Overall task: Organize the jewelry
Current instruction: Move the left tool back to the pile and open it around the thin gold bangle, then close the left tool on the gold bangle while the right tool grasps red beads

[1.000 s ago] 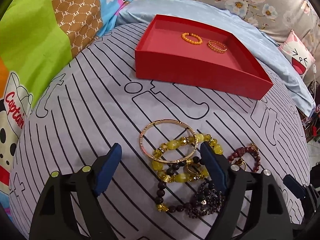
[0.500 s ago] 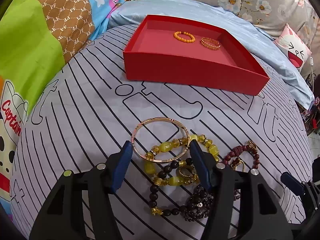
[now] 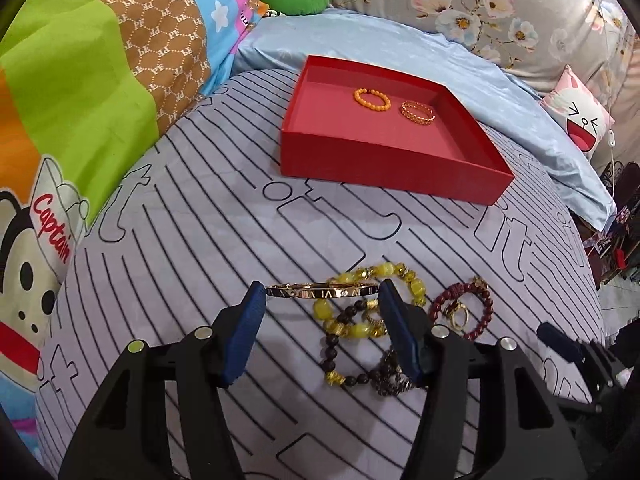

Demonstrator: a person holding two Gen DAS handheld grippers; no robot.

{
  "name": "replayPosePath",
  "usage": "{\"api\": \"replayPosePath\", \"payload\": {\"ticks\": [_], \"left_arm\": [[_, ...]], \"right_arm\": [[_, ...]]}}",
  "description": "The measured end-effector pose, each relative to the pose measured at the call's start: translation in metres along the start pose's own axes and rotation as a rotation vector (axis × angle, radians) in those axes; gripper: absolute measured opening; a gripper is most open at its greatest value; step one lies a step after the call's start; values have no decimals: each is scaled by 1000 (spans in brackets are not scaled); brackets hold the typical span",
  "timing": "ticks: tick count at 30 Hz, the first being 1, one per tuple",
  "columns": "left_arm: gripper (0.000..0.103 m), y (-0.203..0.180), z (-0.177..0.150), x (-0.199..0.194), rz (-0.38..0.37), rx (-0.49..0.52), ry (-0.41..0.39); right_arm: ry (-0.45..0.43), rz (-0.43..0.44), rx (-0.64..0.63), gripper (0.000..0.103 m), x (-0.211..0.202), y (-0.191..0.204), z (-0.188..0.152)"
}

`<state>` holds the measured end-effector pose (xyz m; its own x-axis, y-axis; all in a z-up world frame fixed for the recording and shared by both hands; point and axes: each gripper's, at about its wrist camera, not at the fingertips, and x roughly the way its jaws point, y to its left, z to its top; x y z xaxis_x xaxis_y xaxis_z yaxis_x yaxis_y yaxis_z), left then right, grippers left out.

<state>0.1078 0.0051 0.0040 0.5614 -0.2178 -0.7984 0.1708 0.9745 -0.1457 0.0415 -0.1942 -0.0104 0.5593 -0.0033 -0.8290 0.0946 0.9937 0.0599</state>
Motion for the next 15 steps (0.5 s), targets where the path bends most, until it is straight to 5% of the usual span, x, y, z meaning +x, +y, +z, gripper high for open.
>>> {"api": "replayPosePath", "payload": {"ticks": [6,15], "left_arm": [[56,7,-18,-2,12,-5,34],[55,15,-36,8,18,-17,89]], "right_arm": [[-1,16,14,67,7,-2,11],[10,20,-10,44,20,5,23]]}}
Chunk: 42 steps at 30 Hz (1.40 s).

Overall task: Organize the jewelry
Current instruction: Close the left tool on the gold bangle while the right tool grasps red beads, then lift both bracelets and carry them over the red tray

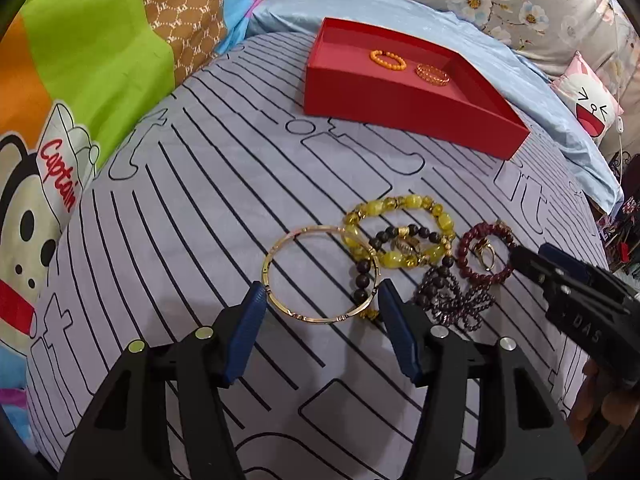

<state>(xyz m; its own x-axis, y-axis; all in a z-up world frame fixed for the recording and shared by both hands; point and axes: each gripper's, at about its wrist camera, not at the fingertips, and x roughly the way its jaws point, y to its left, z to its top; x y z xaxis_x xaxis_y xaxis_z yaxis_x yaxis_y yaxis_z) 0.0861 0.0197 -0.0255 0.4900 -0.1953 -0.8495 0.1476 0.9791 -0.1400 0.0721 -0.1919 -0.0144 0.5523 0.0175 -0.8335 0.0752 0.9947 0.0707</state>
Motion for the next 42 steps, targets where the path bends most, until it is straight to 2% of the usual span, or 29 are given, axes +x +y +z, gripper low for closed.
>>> {"api": "replayPosePath", "payload": {"ticks": [2,11,14,21,24,33,36,42], "left_arm": [[55,0,-2,0,3,2,-3],[55,-1,-2,1,6,5,-5],[55,-1,-1,1,2,0,-3],[55,2,0,-1,-6,-15,1],[48,2,0,-4,-11,-13,-4],[42,1,2,-13,-29,-7,-21],[45,2,0,-10,-27,-11,-3],[70,3,-1,-6,-19,-22,-18]], "right_arm": [[9,6,-1,35,3,1,1],[4,-27,-32,23,11,9,1],[1,-26,-23,8,11,6,0],[8,15,39,7,3,-8,-2],[-2,36,59,7,-6,-12,-1],[-73,77,68,7,-43,-11,6],[-79,82,68,7,-48,-11,6],[-74,88,68,7,-48,-8,3]]}}
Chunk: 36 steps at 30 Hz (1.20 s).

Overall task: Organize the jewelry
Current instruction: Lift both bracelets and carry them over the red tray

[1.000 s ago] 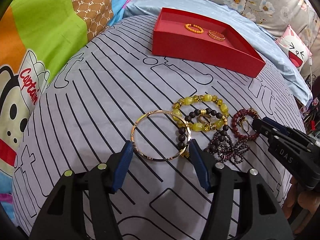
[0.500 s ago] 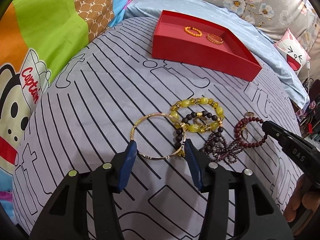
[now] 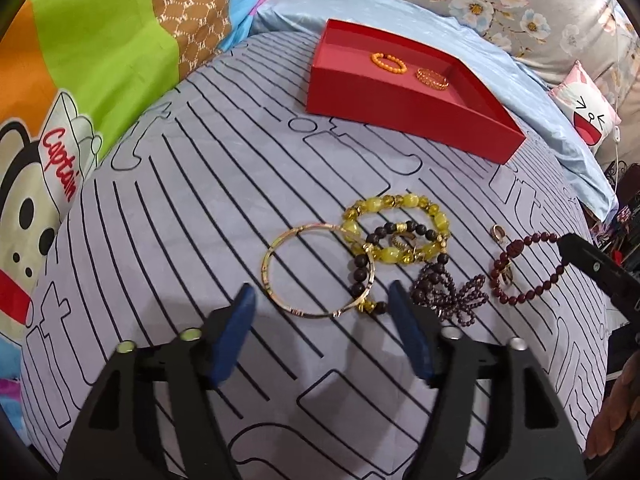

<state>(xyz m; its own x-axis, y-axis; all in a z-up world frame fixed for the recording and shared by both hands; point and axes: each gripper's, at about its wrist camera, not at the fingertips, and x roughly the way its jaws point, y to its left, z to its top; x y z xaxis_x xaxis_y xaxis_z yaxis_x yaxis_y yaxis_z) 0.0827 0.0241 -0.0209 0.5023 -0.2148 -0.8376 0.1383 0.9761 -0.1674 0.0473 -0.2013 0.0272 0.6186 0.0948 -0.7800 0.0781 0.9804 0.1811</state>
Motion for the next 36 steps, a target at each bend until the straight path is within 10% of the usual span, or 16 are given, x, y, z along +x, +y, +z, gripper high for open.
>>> {"api": "replayPosePath", "payload": {"ticks": [36], "left_arm": [[59,-12,25,-39,-87,16,-84]], "right_arm": [[-82,53,-17,7,-38,11,28]]}}
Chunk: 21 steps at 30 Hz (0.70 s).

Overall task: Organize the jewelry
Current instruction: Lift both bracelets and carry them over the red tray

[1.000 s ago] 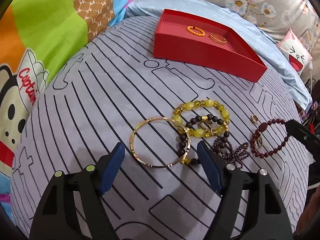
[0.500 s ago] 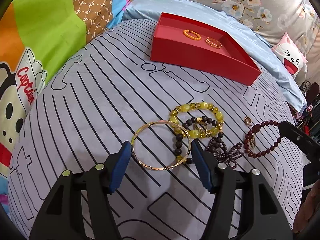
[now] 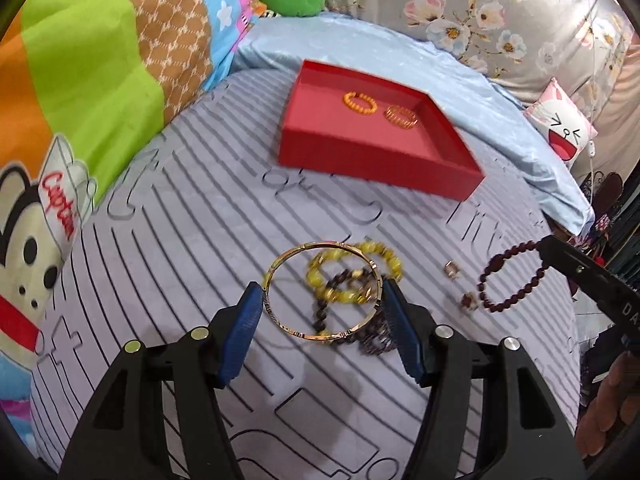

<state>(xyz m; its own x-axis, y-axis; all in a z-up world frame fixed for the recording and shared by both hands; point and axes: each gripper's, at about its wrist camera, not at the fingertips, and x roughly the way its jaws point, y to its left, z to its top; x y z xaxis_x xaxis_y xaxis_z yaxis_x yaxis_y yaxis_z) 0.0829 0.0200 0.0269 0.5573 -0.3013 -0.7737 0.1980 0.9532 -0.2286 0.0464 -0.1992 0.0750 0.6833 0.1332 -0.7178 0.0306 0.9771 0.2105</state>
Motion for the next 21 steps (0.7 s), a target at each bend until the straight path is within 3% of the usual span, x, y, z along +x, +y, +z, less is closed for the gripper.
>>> {"api": "replayPosePath", "payload": {"ticks": [11,21], "left_arm": [[59,-31,74,-10,-51,71,-109],[59,-52,157,35,-40,139,-160]], "right_arm": [[-74,11,-37,7,6,1,66],[-77,96,-19,8,61,5,146]]}}
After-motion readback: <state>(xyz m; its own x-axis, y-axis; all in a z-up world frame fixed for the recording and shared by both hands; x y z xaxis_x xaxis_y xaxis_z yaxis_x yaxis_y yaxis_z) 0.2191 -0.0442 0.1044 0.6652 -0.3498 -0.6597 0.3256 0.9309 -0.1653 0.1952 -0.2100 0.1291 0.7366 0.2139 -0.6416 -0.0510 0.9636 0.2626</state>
